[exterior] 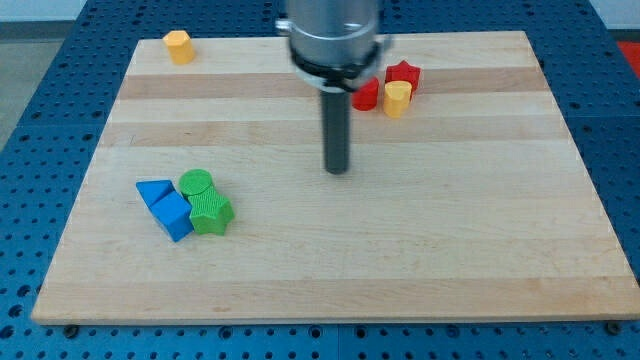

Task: Separate red star from yellow heart

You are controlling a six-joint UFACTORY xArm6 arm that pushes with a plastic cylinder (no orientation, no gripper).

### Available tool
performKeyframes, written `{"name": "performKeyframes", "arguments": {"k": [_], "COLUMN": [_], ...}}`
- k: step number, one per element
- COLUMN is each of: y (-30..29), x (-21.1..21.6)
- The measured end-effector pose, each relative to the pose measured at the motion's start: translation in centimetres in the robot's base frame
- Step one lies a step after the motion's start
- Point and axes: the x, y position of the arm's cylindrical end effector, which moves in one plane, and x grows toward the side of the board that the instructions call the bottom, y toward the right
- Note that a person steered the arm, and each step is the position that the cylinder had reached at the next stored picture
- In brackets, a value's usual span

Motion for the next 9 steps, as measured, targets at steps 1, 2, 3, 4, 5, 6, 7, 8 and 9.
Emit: {"name": "performKeyframes", "arguments": {"k": [1, 2, 3, 4, 5, 6, 7, 8, 9], "y": [5.4, 10.9, 15.4, 16.1, 16.5, 16.5, 15.8, 14.3, 13.1], "x": [1.1, 1.0, -0.5, -3.1, -7.0, -10.4, -11.7, -11.8, -12.0]}}
